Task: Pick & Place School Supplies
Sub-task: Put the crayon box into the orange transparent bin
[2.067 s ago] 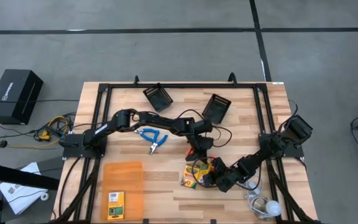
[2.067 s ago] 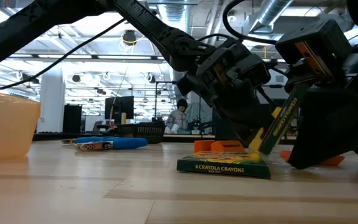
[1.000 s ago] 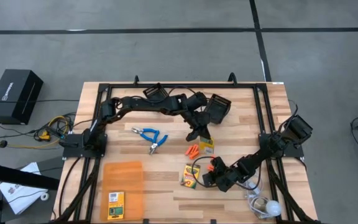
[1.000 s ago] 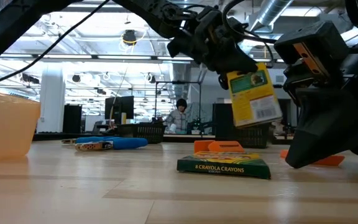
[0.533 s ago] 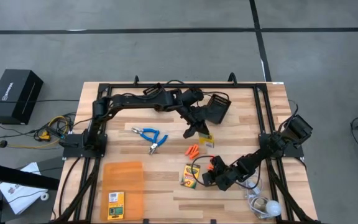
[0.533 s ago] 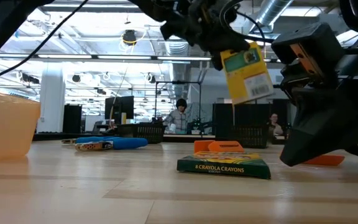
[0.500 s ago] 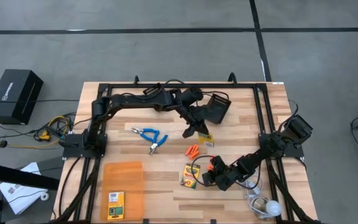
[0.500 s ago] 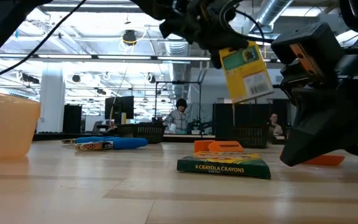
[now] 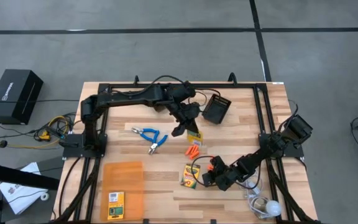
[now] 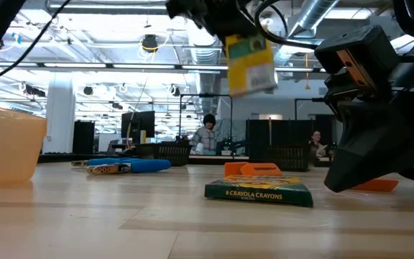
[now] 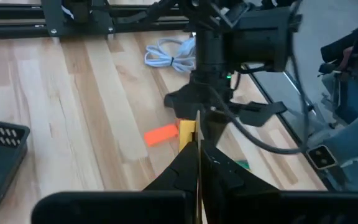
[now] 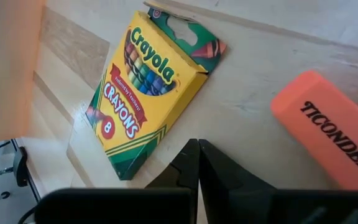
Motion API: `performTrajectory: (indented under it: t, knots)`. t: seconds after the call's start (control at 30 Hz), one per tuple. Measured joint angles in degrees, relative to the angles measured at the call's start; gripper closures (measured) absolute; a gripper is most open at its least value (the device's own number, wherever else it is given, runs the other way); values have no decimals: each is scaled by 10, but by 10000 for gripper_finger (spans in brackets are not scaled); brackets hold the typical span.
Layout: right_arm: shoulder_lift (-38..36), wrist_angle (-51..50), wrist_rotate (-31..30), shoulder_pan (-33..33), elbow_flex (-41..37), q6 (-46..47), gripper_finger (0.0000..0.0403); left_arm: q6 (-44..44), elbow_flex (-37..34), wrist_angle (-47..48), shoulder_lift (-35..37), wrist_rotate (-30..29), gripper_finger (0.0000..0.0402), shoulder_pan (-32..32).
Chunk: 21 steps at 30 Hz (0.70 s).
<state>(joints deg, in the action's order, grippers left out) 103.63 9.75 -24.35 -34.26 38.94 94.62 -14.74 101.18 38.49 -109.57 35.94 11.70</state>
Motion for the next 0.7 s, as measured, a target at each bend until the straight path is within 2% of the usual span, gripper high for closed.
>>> performTrajectory:
  t: [0.47,0.6,0.7]
  knots:
    - [1,10,-16,1,-1,-30,403,17,-5,204,132,-17,401,-8]
    - [1,12,-16,1,-2,-38,403,47,-61,243,191,-21,401,-26]
    - [1,13,-16,1,-2,-39,403,85,-137,259,244,-21,401,-46]
